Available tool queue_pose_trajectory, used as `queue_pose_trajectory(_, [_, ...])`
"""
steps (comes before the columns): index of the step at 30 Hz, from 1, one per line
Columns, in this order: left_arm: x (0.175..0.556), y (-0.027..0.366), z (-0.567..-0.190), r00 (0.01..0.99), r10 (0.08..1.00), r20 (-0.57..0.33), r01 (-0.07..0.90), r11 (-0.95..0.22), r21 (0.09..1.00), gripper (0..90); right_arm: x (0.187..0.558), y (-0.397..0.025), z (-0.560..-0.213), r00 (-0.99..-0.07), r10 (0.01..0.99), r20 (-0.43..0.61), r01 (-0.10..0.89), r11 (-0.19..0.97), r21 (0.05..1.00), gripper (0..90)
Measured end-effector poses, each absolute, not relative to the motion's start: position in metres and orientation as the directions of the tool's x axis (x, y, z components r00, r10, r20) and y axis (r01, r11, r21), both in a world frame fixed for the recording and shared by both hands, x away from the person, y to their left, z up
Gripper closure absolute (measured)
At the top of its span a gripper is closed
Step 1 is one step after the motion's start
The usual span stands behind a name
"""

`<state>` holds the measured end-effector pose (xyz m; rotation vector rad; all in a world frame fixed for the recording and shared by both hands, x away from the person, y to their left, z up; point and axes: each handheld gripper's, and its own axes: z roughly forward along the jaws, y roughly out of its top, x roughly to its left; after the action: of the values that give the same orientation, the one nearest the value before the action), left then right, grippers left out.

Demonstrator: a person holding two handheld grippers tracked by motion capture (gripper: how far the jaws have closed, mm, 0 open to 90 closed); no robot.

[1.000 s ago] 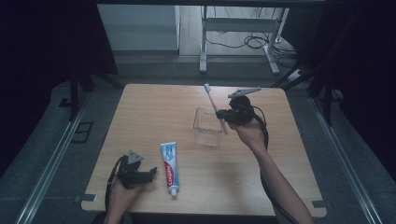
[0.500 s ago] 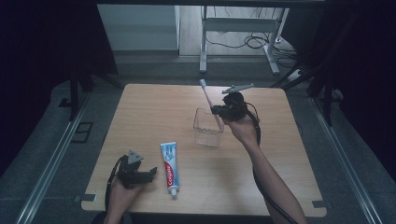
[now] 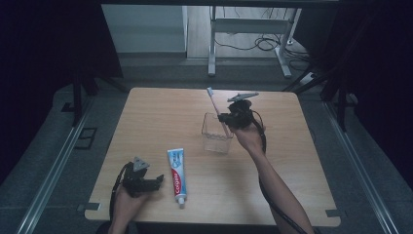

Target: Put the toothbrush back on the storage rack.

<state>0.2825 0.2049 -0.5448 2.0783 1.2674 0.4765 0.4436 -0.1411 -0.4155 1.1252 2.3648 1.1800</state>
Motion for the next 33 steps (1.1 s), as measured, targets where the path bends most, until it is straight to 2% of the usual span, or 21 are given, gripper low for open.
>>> queue_pose_trajectory(33, [0.283, 0.205, -0.545, 0.467, 0.884, -0.024, 0.649, -0.324, 0.689, 14.6, 0.454, -0.125, -0.457, -0.670, 0.738, 0.075, 0.593, 0.472, 0.653, 82.3])
